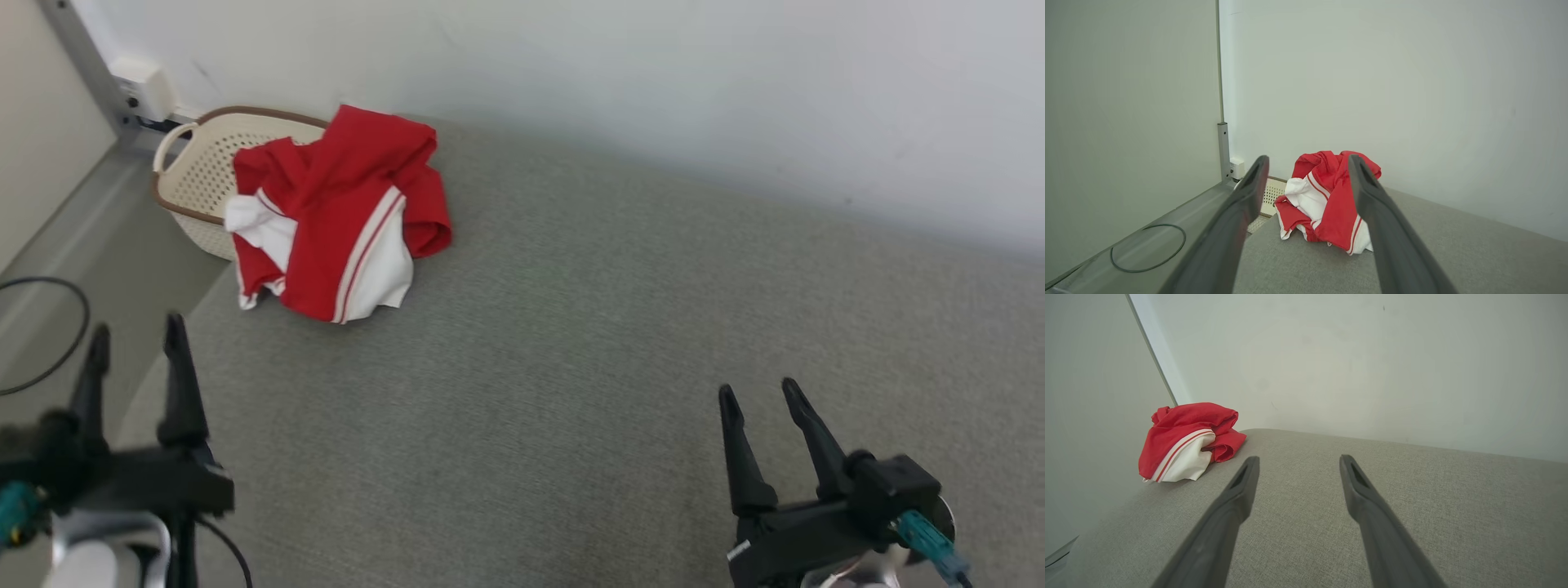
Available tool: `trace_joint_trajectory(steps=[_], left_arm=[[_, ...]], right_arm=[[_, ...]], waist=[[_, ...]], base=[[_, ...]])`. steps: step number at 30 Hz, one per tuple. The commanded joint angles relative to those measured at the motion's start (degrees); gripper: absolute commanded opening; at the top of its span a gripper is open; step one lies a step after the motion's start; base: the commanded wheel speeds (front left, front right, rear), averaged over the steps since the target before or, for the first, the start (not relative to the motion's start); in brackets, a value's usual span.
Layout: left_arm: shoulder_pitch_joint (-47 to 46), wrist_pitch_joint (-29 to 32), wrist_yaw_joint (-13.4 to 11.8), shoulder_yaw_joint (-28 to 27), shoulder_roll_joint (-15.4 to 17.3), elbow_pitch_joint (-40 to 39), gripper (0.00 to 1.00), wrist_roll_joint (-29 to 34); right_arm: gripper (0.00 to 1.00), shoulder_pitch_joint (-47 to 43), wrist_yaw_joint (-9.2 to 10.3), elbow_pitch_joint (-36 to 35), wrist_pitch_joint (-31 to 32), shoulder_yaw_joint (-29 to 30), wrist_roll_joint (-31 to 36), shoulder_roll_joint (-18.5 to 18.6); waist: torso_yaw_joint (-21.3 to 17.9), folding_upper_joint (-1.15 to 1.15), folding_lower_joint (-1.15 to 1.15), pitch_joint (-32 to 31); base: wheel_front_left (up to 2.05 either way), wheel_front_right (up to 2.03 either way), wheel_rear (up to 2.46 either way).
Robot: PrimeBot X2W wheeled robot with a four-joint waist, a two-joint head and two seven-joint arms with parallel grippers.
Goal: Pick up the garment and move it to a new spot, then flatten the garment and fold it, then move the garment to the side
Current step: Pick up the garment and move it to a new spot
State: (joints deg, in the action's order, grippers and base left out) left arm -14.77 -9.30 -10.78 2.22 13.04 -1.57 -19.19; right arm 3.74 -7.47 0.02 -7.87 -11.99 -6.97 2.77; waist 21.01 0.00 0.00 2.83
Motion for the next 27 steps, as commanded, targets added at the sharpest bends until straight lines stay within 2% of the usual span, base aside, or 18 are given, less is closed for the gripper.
trace_joint_trajectory(steps=[1, 9, 10, 16, 23, 27], left_arm=[[-1.8, 0.4, 0.4, -0.3, 0.5, 0.6, 1.0, -0.7], [-15.2, 5.7, 3.3, -2.6, 4.8, 6.1, 1.0, -4.3], [-18.1, 7.2, 3.9, -2.8, 6.2, 7.8, 1.0, -4.6], [-27.3, 11.1, 5.7, -3.4, 9.5, 13.2, 1.0, -5.8], [-35.1, 14.9, 6.9, -2.7, 14.0, 21.6, 1.0, -4.7], [-37.0, 16.9, 6.6, -2.5, 15.8, 25.6, 1.0, -4.0]], right_arm=[[1.0, 0.9, -0.04, 0.1, -0.5, -0.4, 0.1, 0.2], [1.0, 5.5, -0.04, 1.0, -2.5, -3.7, -1.0, 0.2], [1.0, 6.6, -0.04, 1.4, -3.0, -4.4, -1.3, 0.2], [1.0, 9.7, -0.04, 2.6, -4.7, -6.1, -2.1, 0.1], [1.0, 12.6, -0.04, 3.8, -6.1, -7.2, -3.1, 0.1], [1.0, 13.5, -0.04, 4.5, -6.7, -7.4, -3.6, 0.1]], waist=[[-3.6, 0.0, 0.0, 3.1], [-11.4, 0.0, 0.0, 8.7], [-13.2, 0.0, 0.0, 9.8], [-18.2, 0.0, 0.0, 13.0], [-23.5, 0.0, 0.0, 16.1], [-25.6, 0.0, 0.0, 17.2]], base=[[0.0, 0.0, 0.0], [0.0, 0.0, 0.0], [0.0, 0.0, 0.0], [0.0, 0.0, 0.0], [0.0, 0.0, 0.0], [0.0, 0.0, 0.0]])
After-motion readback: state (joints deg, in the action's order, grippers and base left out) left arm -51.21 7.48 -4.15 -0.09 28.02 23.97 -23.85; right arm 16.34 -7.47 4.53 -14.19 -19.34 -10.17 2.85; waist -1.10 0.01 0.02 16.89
